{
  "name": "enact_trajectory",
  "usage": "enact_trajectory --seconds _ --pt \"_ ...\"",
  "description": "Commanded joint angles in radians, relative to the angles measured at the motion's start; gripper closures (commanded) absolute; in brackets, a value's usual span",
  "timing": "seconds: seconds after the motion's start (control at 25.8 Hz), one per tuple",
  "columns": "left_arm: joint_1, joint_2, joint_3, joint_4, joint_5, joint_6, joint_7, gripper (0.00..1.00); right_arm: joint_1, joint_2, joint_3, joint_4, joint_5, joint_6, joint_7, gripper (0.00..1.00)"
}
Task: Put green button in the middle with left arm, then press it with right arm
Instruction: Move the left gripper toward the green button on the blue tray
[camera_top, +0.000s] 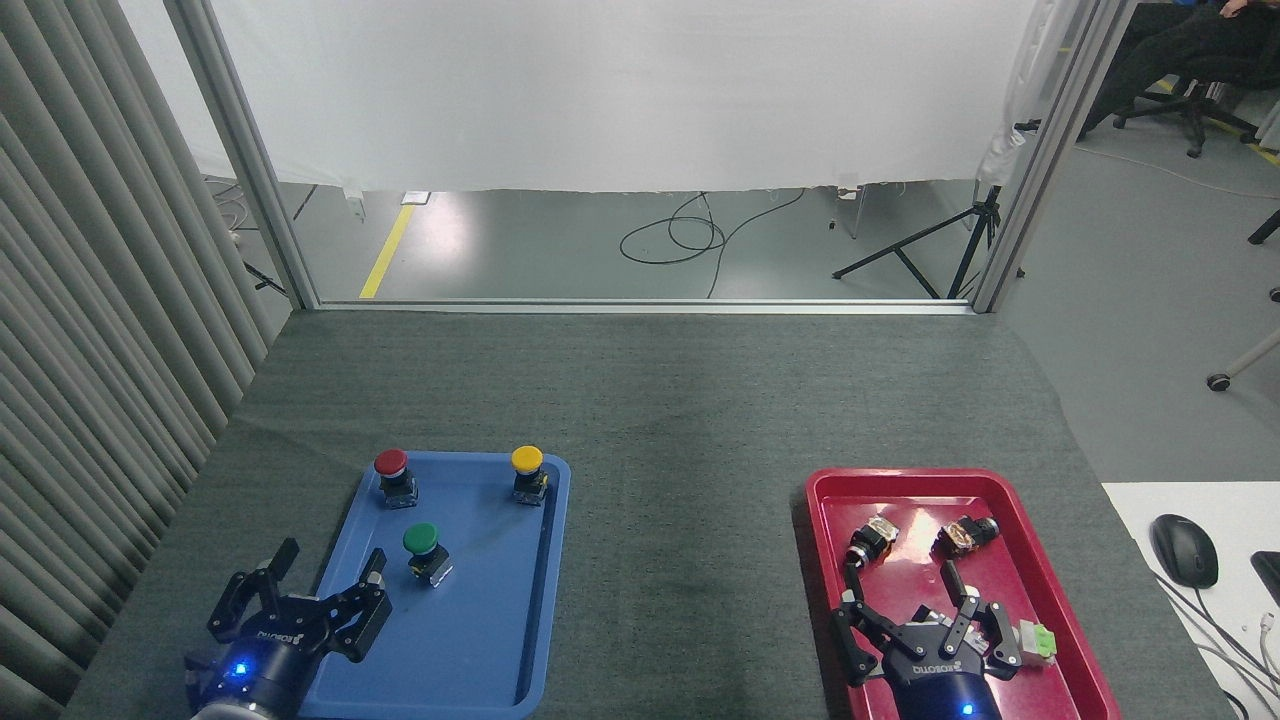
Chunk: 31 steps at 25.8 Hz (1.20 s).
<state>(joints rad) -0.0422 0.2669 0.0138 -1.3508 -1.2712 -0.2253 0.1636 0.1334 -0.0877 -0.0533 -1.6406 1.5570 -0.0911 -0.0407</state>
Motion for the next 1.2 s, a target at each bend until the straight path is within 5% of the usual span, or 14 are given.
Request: enact_trajectory --seconds 0.0,1.17 --pt "-0.012 0.018 0.000 0.022 -0.004 -0.012 0.001 0.01 0.000 -0.003 0.006 -0.001 -0.002 0.021 0.004 0.00" --pt "-0.048 0.015 -0.066 0.130 -0.008 -0.049 0.001 0.01 0.006 0.011 0.001 0.013 -0.002 -0.044 -0.001 0.00"
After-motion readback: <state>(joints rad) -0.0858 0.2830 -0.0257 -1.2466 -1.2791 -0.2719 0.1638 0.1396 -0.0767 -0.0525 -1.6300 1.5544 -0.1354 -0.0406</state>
